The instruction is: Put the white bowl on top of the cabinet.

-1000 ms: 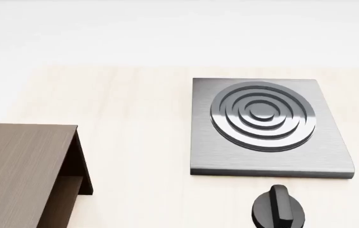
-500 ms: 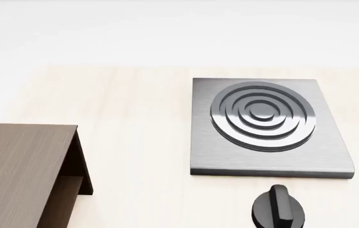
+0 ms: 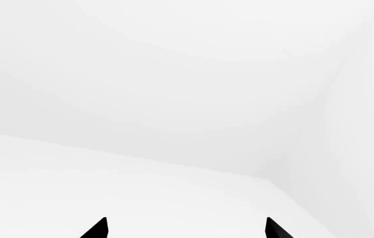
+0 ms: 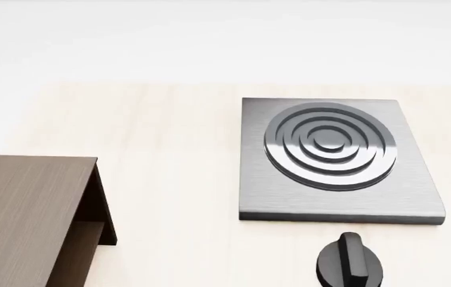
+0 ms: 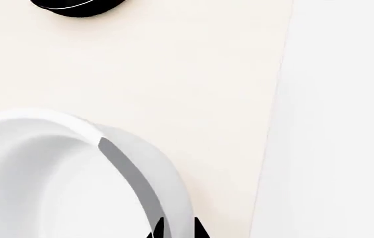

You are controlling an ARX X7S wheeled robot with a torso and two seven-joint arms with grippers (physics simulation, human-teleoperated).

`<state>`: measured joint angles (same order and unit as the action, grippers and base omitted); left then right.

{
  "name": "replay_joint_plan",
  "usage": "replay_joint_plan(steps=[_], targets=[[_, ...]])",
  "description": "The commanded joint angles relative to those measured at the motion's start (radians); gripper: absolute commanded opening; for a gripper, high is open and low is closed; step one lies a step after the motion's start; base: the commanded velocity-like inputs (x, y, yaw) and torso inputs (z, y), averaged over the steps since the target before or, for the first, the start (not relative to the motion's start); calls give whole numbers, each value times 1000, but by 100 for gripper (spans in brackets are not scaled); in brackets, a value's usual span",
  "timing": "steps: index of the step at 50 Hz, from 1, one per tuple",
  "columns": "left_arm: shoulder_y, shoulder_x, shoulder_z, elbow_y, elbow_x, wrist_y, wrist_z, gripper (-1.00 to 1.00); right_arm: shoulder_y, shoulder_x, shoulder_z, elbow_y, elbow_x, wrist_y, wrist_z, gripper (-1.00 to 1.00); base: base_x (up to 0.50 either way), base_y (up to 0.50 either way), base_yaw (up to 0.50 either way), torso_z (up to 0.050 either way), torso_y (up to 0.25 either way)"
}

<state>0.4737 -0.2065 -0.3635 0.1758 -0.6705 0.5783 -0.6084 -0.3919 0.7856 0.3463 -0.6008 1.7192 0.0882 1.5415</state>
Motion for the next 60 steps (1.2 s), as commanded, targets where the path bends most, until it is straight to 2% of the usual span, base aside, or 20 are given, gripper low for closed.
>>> replay_joint_plan(steps=[1,10,15,20,39,46,50,60], targets=[[0,-1,1,0,0,0,-1,100,5,15,33,-42,3,-16,2,-100,0,0,0,0,0],[-1,-3,2,0,0,-1,-4,100,6,11,45,-57,16,-32,-12,-100,0,0,0,0,0],[-1,-4,2,0,0,-1,-4,100,16,-2,66,-76,42,-48,-69,-100,0,0,0,0,0],[0,-4,2,-1,-2,0,-3,100,15,45,78,-111,63,-27,-54,-100,0,0,0,0,0],[0,-5,5,-3,-4,2,-4,100,73,119,101,-220,95,-32,-20,-100,0,0,0,0,1],[-1,-4,6,-5,-5,2,-3,100,115,159,70,-222,110,-18,-45,-100,0,0,0,0,1],[-2,-5,8,-6,-6,2,-3,100,149,214,36,-228,119,23,-109,-100,0,0,0,0,0],[-5,-6,10,-9,-4,0,-4,100,236,281,-20,-250,126,44,-107,-100,0,0,0,0,1]])
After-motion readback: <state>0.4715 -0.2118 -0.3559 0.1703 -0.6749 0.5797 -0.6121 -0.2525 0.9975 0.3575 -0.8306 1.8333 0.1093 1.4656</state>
